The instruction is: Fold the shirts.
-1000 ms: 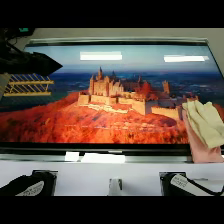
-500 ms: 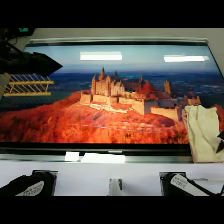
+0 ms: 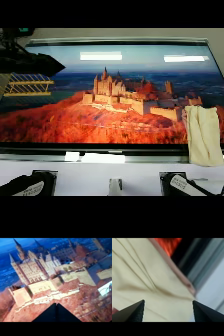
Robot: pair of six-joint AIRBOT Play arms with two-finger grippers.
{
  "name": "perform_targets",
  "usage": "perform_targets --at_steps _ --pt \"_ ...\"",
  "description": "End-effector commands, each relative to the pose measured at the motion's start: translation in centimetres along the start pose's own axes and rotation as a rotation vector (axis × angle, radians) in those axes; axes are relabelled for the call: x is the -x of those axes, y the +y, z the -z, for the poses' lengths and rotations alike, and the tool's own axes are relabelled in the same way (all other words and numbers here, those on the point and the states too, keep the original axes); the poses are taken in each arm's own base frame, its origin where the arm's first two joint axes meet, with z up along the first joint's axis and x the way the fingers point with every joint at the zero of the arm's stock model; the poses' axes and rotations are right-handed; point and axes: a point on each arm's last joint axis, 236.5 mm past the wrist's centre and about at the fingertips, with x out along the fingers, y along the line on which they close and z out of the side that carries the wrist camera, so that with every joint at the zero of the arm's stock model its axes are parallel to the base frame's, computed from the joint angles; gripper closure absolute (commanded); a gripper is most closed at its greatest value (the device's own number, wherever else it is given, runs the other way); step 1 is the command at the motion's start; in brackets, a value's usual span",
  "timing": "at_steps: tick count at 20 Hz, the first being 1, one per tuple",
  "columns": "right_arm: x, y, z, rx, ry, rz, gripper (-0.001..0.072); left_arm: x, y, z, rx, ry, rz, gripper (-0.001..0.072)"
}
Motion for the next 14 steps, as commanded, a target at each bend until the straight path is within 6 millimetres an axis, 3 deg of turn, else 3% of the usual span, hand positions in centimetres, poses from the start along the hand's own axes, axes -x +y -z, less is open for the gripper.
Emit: perform_targets --at_steps 1,2,3,4,6,7,9,14 --pt "10.8 8.7 -10.5 0.145 -0.522 -0.155 0.0111 -3.0 7.2 4.1 -0.031 0.208 -0.342 0.0678" --pt "12.0 12.8 -9.8 0.217 -0.542 -0.209 0.0111 -3.6 9.4 6.1 -0.058 0.310 -0.450 0.0677" --pt "11.6 16.6 -7.8 0.274 -0.484 -0.252 0.0109 -4.4 10.8 8.0 -0.077 0.410 -0.510 0.0673" --pt "10.2 19.5 -5.4 0.316 -0.383 -0.276 0.0100 -5.6 11.3 9.7 -0.065 0.486 -0.511 0.0548" --pt "6.8 24.5 0.8 0.395 -0.111 -0.345 0.0028 -7.2 11.8 12.9 0.052 0.583 -0.529 0.0028" --pt "5.7 26.6 3.7 0.429 0.018 -0.394 0.0018 -7.7 11.3 14.2 0.086 0.615 -0.507 -0.0001" --pt "4.5 29.2 6.3 0.449 0.148 -0.472 0.0011 -8.7 10.0 14.9 0.126 0.567 -0.455 -0.0001" --pt "4.2 30.0 5.5 0.452 0.112 -0.489 0.0022 -8.8 10.4 14.2 0.118 0.498 -0.463 -0.0001"
